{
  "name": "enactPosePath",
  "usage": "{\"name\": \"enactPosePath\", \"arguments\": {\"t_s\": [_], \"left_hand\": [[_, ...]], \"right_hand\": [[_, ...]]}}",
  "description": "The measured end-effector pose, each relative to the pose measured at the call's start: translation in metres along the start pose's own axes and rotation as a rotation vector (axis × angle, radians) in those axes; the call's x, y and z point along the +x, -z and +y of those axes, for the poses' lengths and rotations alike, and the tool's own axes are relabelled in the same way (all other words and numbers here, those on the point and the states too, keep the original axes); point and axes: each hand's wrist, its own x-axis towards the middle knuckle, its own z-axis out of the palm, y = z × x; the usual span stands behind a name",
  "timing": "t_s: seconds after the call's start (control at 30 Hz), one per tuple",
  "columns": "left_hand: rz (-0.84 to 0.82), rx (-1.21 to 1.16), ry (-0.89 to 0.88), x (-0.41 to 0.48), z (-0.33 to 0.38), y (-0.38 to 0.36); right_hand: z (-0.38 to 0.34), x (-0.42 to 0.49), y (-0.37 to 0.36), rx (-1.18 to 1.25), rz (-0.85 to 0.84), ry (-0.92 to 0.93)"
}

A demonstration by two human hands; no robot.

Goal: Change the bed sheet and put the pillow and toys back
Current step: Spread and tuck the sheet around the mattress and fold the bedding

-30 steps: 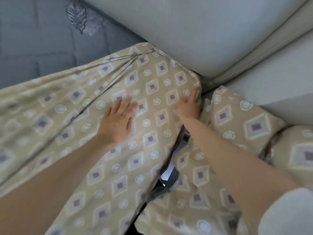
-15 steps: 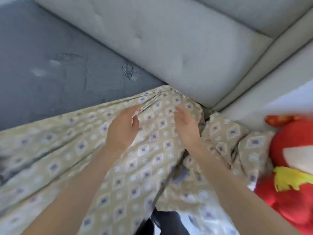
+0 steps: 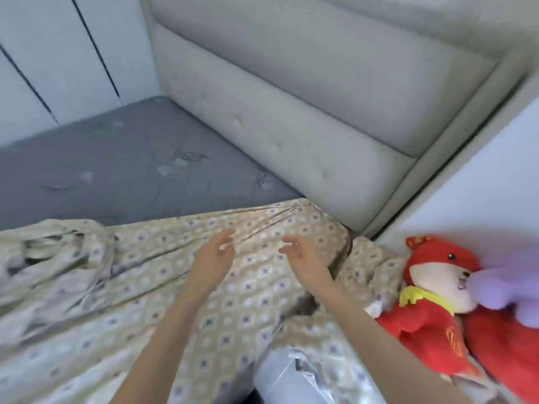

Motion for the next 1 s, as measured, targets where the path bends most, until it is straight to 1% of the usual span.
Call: {"name": "enactPosePath", "arguments": {"t_s": [0.1, 0.2, 0.23, 0.3, 0.37, 0.53, 0.63, 0.8, 0.87, 1.0], "left_hand": [[0.049, 0.002, 0.022, -0.053, -0.005, 0.013], [0.135, -0.017, 0.069, -0.114, -0.006, 0.028], [0.134, -0.02, 0.075, -0.117, -0.009, 0.026], [0.198, -0.029, 0.083, -0.175, -0.008, 0.041], [0.219, -0.018, 0.084, -0.204, -0.011, 0.052], [0.342, -0.018, 0.15, -0.3, -0.024, 0.096], [0.402, -0.012, 0.184, -0.343, -0.04, 0.126], [0.557, -0.039, 0.216, -0.428, -0.082, 0.183], [0.63, -0.056, 0.257, -0.472, -0.113, 0.211], [0.717, -0.103, 0.355, -0.544, -0.168, 0.264]], "right_hand": [[-0.005, -0.036, 0.0, -0.029, -0.065, 0.046], [-0.012, -0.075, 0.0, -0.071, -0.107, 0.118], [-0.011, -0.075, 0.001, -0.081, -0.105, 0.133], [-0.023, -0.12, -0.001, -0.115, -0.169, 0.214], [-0.03, -0.144, -0.007, -0.118, -0.215, 0.257], [-0.058, -0.221, -0.033, -0.196, -0.368, 0.389], [-0.073, -0.256, -0.06, -0.254, -0.439, 0.448], [-0.101, -0.318, -0.133, -0.33, -0.583, 0.545], [-0.114, -0.353, -0.178, -0.36, -0.661, 0.598], [-0.133, -0.413, -0.26, -0.383, -0.751, 0.657]]}}
